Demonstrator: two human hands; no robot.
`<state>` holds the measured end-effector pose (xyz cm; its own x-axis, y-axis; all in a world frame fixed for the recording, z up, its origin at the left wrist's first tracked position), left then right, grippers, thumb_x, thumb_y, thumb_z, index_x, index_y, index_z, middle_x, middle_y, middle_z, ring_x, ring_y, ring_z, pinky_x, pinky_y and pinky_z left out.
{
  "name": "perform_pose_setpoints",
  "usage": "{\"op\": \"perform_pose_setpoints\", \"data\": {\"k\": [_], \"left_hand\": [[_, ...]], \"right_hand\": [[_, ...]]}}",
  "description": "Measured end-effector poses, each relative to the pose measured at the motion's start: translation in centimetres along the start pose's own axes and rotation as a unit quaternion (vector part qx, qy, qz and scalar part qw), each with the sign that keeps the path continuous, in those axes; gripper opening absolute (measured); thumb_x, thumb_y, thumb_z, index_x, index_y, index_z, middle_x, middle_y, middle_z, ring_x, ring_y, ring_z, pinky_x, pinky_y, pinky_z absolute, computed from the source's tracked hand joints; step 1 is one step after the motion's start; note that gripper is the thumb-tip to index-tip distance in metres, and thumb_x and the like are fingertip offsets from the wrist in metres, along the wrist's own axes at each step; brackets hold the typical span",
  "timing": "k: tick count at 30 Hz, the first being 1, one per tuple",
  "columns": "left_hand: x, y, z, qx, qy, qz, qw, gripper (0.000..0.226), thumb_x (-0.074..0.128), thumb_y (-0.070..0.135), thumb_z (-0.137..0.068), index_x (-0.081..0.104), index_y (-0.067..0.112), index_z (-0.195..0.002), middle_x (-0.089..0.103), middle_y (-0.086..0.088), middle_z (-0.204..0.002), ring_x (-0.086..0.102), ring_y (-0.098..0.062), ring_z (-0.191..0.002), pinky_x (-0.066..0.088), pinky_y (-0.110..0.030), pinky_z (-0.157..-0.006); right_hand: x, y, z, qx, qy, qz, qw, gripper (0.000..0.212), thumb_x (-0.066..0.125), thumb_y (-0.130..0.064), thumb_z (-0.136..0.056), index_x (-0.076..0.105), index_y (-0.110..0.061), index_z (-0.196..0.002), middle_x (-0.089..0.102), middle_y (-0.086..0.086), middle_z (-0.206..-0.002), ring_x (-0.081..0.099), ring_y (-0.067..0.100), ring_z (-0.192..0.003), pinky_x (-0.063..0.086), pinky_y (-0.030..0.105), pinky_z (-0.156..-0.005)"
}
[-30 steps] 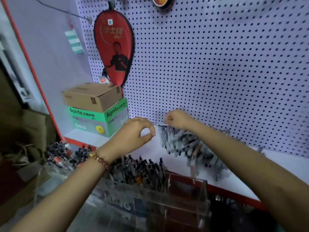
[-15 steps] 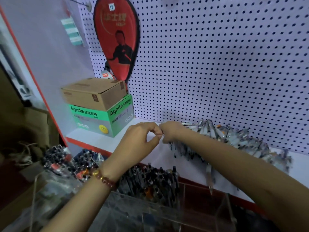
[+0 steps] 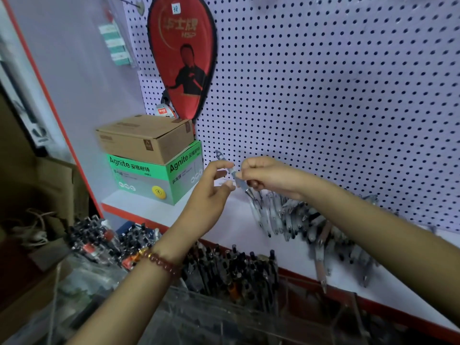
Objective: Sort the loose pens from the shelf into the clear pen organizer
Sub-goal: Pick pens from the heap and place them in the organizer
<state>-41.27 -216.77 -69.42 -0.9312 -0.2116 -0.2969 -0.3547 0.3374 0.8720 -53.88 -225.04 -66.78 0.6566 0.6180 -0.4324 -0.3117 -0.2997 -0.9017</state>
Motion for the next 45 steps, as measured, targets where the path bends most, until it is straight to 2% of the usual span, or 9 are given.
{"op": "perform_pose_setpoints", "data": {"k": [3,6,10,16,21,25,28,39,45], "left_hand": [[-0.1,0.1,-0.1,0.019,0.015,0.001,1.0,0.034,0.043,-0.003,-0.097,0.052,0.024,-0.115,0.057,0.008,-0.101,0.06,-0.016,-0.087,0.05,-0.041,-0.087],[-0.9,0.3,-0.2,0.016,0.064,0.03,0.997,0.029,0.046,-0.005,-0.095,0.059,0.019,-0.106,0.061,0.014,-0.096,0.062,0.0,-0.082,0.052,-0.022,-0.08],[-1.4,-0.6,0.1,-0.041,0.116,0.1,0.987,0.023,0.046,-0.005,-0.096,0.06,0.013,-0.097,0.058,0.009,-0.097,0.067,0.002,-0.076,0.055,-0.019,-0.073],[-1.3,-1.0,-0.2,-0.048,0.114,0.064,0.99,0.028,0.043,-0.005,-0.097,0.058,0.018,-0.094,0.056,0.009,-0.095,0.065,0.007,-0.069,0.053,-0.016,-0.067],[-1.3,-1.0,0.1,-0.044,0.112,0.039,0.992,0.032,0.043,-0.005,-0.096,0.057,0.024,-0.09,0.059,0.014,-0.09,0.063,0.009,-0.071,0.052,-0.017,-0.068],[-1.2,-0.9,0.1,-0.041,0.11,0.029,0.993,0.036,0.041,-0.006,-0.096,0.057,0.025,-0.088,0.058,0.016,-0.09,0.063,0.01,-0.071,0.049,-0.016,-0.066],[-1.2,-0.8,0.1,-0.038,0.109,0.021,0.993,0.038,0.04,-0.007,-0.096,0.057,0.026,-0.088,0.059,0.017,-0.09,0.063,0.008,-0.075,0.048,-0.016,-0.065],[-1.3,-0.1,0.5,-0.046,0.118,0.034,0.991,0.037,0.04,-0.002,-0.098,0.058,0.028,-0.086,0.061,0.01,-0.088,0.064,-0.004,-0.084,0.05,-0.025,-0.071],[-2.0,1.9,1.1,-0.036,0.112,0.078,0.99,0.027,0.043,0.007,-0.099,0.062,0.02,-0.086,0.064,0.008,-0.093,0.064,0.002,-0.072,0.053,-0.022,-0.07]], "right_hand": [[1.5,-0.4,1.0,-0.034,-0.072,0.028,0.996,0.029,0.059,-0.014,-0.094,0.045,-0.018,-0.068,0.044,-0.009,-0.059,0.039,0.003,-0.052,0.035,0.014,-0.053],[1.3,-0.8,0.7,-0.046,-0.093,0.041,0.994,0.018,0.062,-0.021,-0.09,0.053,-0.015,-0.076,0.06,-0.006,-0.068,0.051,0.005,-0.06,0.044,0.016,-0.061],[-3.3,1.9,-2.7,0.028,0.059,0.112,0.992,0.02,0.051,-0.021,-0.098,0.064,-0.006,-0.094,0.072,0.005,-0.095,0.057,0.013,-0.072,0.051,0.022,-0.069],[-5.0,8.5,-7.0,0.148,0.043,0.425,0.892,0.04,0.041,0.007,-0.094,0.054,-0.005,-0.13,0.053,0.011,-0.136,0.054,0.03,-0.12,0.046,0.039,-0.1],[-3.6,9.9,-8.5,0.18,0.004,0.561,0.808,0.003,0.053,-0.002,-0.089,0.053,-0.005,-0.088,0.051,0.008,-0.088,0.05,0.019,-0.072,0.042,0.025,-0.059],[-2.7,10.4,-8.8,0.172,0.021,0.601,0.78,0.014,0.046,-0.001,-0.092,0.059,-0.006,-0.094,0.044,0.004,-0.085,0.034,0.01,-0.057,0.034,0.023,-0.052],[-2.6,9.9,-8.8,0.167,0.053,0.616,0.768,0.03,0.046,0.002,-0.09,0.043,-0.014,-0.065,0.037,-0.002,-0.068,0.031,0.01,-0.054,0.031,0.022,-0.052],[-3.3,3.1,-3.9,-0.064,0.199,0.504,0.838,0.023,0.036,-0.016,-0.102,0.054,-0.016,-0.116,0.055,-0.001,-0.067,0.041,0.014,-0.051,0.027,0.024,-0.046],[0.8,-2.9,4.7,-0.208,0.197,0.231,0.93,0.044,0.04,0.0,-0.097,0.057,-0.035,-0.118,0.063,-0.015,-0.101,0.055,0.014,-0.066,0.045,0.029,-0.06]]}}
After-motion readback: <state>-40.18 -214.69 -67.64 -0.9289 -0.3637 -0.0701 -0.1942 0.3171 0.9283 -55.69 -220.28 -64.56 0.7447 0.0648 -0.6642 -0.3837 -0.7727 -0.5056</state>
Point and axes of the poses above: each hand's wrist, its own z-axis away from the middle knuckle, its own x-axis out of the palm, y = z × x, the point moved 3 cm from there along -z, towards the middle knuckle
